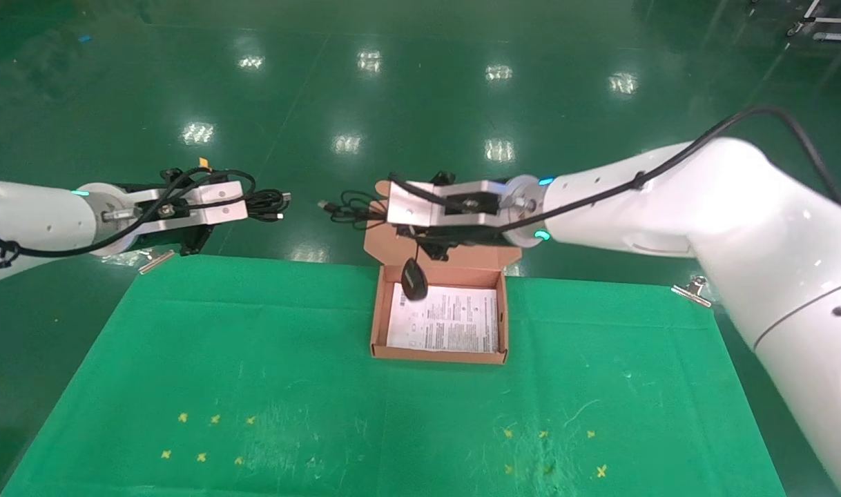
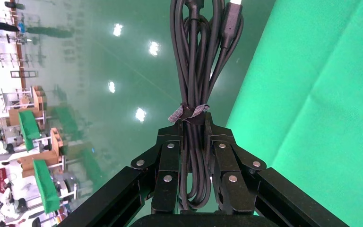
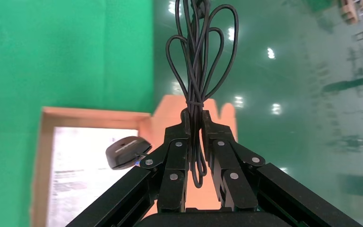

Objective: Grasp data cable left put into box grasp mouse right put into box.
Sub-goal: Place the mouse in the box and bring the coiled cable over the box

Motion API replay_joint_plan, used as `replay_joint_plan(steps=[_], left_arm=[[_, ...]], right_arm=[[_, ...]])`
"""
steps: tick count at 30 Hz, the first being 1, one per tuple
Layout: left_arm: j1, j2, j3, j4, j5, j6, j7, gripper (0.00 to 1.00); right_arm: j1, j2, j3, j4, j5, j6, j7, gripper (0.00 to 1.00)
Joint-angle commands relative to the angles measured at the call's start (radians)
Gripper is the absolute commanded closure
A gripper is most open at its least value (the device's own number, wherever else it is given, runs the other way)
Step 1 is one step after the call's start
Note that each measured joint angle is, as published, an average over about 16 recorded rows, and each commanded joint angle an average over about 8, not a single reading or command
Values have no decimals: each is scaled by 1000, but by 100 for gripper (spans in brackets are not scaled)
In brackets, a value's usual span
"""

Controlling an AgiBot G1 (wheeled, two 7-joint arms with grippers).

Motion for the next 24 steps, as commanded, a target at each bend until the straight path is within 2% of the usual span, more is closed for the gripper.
replay_joint_plan(steps=[1, 7, 16, 17, 24], left_arm=[[5, -3, 0, -18, 12, 7, -17, 100], [11, -6, 0, -37, 24, 14, -34, 100], [14, -8, -1, -46, 31, 18, -43, 100], [14, -8, -1, -47, 31, 18, -43, 100], [15, -8, 0, -49, 33, 19, -44, 100]], right_arm=[[-9, -1, -30, 10, 18, 10, 17, 100], [-36, 2, -100, -8, 79, 41, 82, 100], [-54, 3, -176, -118, 119, 72, 165, 100], [-56, 3, -183, -125, 120, 75, 171, 94], [-63, -1, -232, -145, 114, 73, 196, 6]])
